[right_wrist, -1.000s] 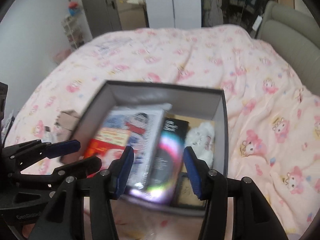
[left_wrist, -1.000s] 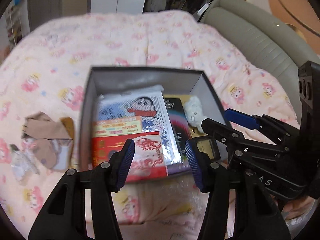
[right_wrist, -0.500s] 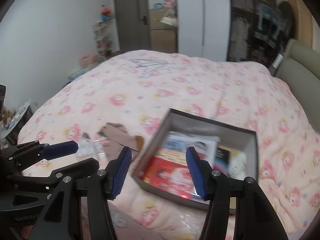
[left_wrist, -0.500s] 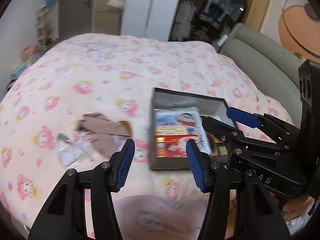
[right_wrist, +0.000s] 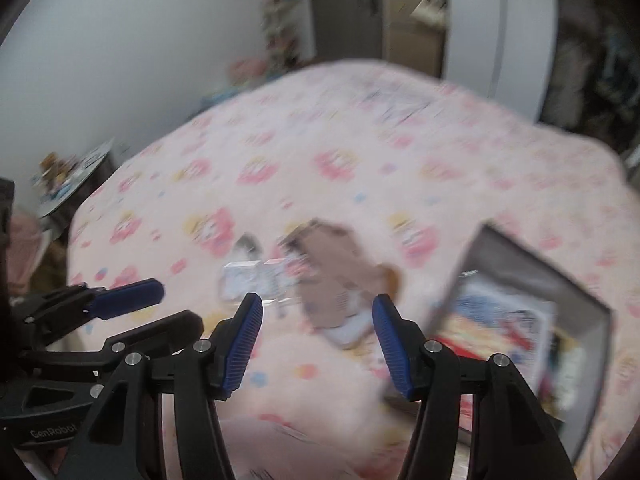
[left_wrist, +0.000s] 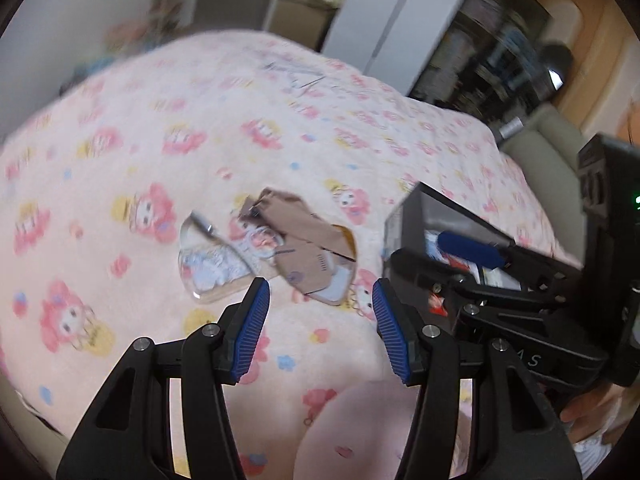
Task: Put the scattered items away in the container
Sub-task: 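Withdraw the left gripper from the box back to the items, then grasp the white smartwatch band with the right gripper, then carry the white smartwatch with the right gripper over the box, then lower the smartwatch into the box and open the right gripper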
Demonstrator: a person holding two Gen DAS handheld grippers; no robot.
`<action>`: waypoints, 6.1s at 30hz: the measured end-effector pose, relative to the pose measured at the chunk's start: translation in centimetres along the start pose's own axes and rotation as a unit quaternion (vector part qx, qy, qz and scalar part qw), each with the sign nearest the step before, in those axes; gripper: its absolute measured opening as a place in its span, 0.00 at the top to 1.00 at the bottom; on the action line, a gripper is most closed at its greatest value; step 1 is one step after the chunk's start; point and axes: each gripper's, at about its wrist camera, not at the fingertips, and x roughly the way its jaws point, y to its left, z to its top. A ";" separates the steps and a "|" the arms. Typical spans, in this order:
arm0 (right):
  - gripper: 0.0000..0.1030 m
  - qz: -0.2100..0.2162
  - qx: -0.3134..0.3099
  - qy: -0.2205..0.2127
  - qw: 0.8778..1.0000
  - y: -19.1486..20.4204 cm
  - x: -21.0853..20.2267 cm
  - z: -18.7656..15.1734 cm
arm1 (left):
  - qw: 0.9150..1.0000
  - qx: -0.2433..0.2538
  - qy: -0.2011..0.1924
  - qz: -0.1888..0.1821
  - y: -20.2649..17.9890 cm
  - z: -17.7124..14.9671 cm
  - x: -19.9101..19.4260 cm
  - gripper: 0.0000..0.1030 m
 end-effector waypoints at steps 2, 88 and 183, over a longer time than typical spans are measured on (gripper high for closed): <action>0.46 0.017 -0.001 0.029 0.999 0.2 2.7 0.5 | 0.999 -0.030 0.007 0.011 2.1 0.0 1.4 0.47; 0.49 -0.001 0.085 0.066 0.994 -26.6 -2.9 -12.6 | 0.959 0.125 0.249 -0.054 -24.7 -6.2 18.2 0.72; 0.68 -0.040 0.124 0.084 0.988 -27.9 -1.9 -15.5 | 0.956 0.091 0.275 0.039 -21.3 -3.3 16.5 0.64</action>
